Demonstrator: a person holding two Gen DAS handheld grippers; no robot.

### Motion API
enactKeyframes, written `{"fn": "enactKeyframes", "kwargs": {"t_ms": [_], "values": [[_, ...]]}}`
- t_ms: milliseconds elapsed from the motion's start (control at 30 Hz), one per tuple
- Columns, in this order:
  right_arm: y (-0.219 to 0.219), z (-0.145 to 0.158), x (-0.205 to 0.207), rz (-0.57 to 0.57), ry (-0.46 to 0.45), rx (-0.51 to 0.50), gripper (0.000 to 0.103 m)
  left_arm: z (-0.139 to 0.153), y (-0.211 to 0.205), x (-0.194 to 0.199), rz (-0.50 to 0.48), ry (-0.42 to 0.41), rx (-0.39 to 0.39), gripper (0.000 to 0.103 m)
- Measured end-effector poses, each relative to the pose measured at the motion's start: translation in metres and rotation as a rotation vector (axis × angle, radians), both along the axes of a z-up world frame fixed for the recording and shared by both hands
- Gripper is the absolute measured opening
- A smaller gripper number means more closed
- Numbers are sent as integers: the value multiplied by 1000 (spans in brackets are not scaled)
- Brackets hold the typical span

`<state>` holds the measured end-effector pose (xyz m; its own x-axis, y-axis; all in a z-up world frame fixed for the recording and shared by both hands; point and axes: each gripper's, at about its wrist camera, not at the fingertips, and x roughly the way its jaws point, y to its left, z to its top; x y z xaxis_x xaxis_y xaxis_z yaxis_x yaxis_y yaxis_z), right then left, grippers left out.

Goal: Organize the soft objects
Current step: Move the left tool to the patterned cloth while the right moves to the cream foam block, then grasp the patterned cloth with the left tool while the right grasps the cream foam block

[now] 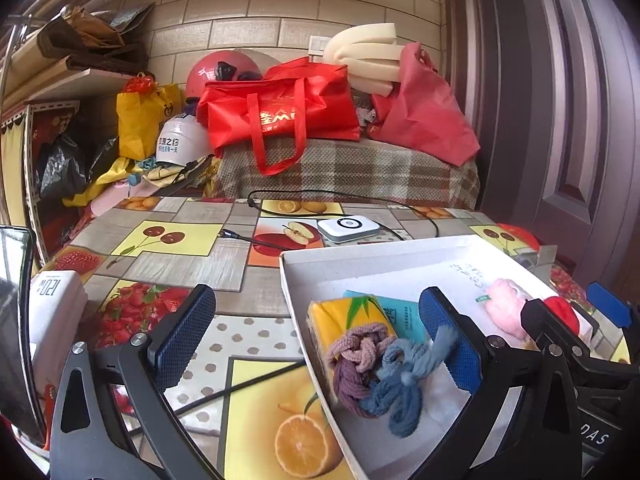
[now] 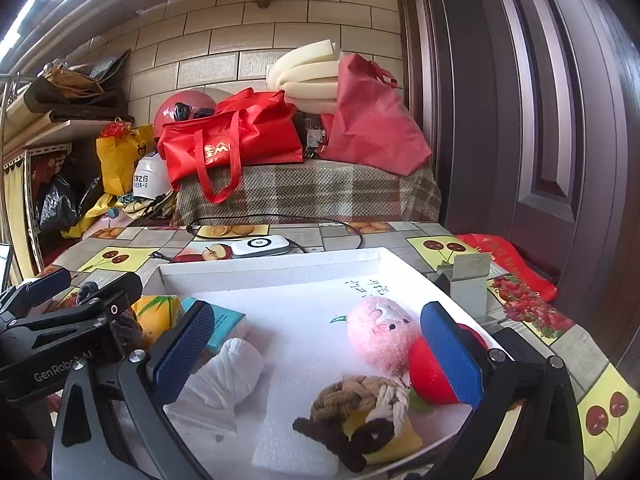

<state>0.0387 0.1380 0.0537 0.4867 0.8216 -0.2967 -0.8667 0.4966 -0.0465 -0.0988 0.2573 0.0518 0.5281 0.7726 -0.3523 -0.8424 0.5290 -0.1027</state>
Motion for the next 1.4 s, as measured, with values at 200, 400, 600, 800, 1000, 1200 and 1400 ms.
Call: {"fn": "enactKeyframes", "kwargs": {"t_ms": [200, 400, 600, 800, 1000, 1200, 1400], "values": [[-28, -1, -1, -15, -1, -14, 103, 2, -32, 0, -68, 33, 86, 103], [-63, -1, 25, -79, 18, -36, 103, 3, -50, -8, -127, 16, 73, 103], [-107, -4, 69, -159, 80, -59, 103, 5, -80, -3, -229, 51, 103, 103], [-147, -18, 128, -166, 323, -110, 103, -2, -109, 30, -508, 130, -13, 102], [-126, -31, 109, 92, 281, -318, 103, -24, -135, 90, -688, 318, -192, 102], [-87, -46, 102, 138, 192, -493, 95, -31, -133, 121, -647, 340, -274, 101], [-79, -51, 111, 229, 236, -500, 68, -40, -136, 147, -620, 434, -256, 101]]}}
